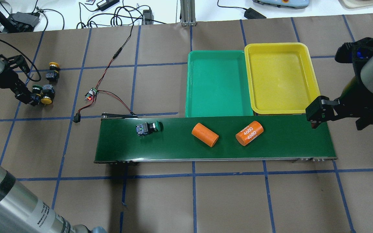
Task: Sort buttons by color to trays
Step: 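Return the left gripper and grasp the second green-capped switch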
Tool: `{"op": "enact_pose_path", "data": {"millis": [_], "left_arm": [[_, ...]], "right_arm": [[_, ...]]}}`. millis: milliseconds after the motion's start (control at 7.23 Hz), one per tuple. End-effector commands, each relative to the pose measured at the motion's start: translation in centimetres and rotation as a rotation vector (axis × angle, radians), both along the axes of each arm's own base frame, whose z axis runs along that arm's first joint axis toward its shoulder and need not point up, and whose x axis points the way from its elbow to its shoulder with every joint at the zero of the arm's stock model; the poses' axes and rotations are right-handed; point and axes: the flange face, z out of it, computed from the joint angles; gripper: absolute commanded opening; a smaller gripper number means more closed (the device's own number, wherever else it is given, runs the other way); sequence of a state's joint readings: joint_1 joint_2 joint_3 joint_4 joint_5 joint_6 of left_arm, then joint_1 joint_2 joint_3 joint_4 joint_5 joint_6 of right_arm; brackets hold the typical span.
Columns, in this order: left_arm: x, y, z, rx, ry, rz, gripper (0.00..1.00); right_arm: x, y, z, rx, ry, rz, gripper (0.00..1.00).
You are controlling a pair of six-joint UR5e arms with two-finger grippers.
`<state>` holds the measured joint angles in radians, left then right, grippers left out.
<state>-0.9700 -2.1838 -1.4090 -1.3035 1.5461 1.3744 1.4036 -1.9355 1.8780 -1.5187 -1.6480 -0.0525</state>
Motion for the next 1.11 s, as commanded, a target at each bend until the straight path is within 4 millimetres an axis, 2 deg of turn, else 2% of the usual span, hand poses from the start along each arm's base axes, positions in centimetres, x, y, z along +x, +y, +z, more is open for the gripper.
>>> {"op": "enact_pose_path", "data": {"millis": [0, 138, 277, 553, 692, 969], "left_arm": [[-3.5, 2.9, 4.9, 0.059, -0.013, 0.243, 0.0], [-8.3, 4.8, 5.4, 0.088, -0.025, 0.282, 0.0], [-13.9, 6.4, 6.3, 0.099, -0.049, 0.322, 0.0], [-23.2, 9.8, 7.6, 0.114, -0.081, 0.367, 0.0], [-27.7, 12.1, 6.9, 0.135, -0.095, 0.339, 0.0], [-34.7, 14.0, 5.2, 0.032, -0.11, 0.22, 0.0]], "right_arm": [[0.0, 0.0, 0.0, 0.001, 0.002, 0.001, 1.0], [0.0, 0.0, 0.0, 0.001, 0.001, 0.0, 1.0], [0.0, -0.1, -0.2, 0.004, -0.001, 0.0, 1.0], [0.0, -0.1, -0.1, 0.003, -0.003, 0.0, 1.0], [0.0, -0.1, -0.1, 0.004, 0.0, 0.0, 1.0], [0.0, -0.1, -0.1, 0.002, -0.002, 0.0, 1.0]]}}
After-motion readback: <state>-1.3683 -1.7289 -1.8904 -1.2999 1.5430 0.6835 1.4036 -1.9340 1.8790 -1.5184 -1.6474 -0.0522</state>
